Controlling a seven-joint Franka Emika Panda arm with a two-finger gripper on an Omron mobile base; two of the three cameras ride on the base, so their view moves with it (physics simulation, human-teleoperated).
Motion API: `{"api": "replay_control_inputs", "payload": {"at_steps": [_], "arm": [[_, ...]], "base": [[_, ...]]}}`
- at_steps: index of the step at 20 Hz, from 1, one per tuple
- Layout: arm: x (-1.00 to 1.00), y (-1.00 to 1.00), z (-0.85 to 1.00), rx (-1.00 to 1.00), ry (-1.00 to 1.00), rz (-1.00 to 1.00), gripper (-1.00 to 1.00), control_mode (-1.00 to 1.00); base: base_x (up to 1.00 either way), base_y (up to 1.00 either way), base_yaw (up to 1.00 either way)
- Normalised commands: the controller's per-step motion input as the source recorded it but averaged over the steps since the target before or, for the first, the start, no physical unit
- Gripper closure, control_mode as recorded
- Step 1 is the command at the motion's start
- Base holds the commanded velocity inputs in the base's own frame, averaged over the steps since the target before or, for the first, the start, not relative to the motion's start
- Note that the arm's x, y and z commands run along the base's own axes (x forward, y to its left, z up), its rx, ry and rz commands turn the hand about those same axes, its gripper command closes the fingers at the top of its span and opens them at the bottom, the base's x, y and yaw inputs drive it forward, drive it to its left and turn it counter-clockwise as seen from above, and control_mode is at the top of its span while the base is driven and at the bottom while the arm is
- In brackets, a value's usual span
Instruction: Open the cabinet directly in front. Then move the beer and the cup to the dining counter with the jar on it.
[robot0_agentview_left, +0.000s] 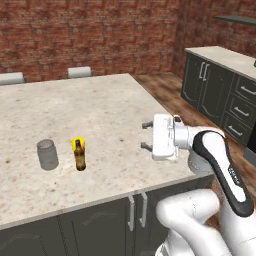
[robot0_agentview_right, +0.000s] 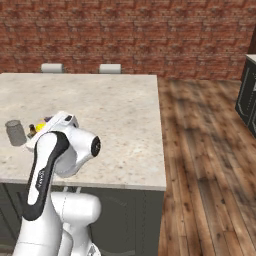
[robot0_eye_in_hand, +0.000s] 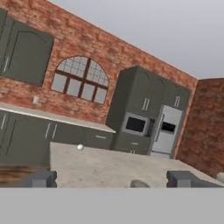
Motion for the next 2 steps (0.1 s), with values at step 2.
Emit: {"api": "replay_control_inputs", "payload": {"at_steps": [2], "arm": [[-0.45,0.00,1.00,0.18,-0.26,0.00,-1.00,-1.00]], "base": [[0.00,0.00,0.00]]}}
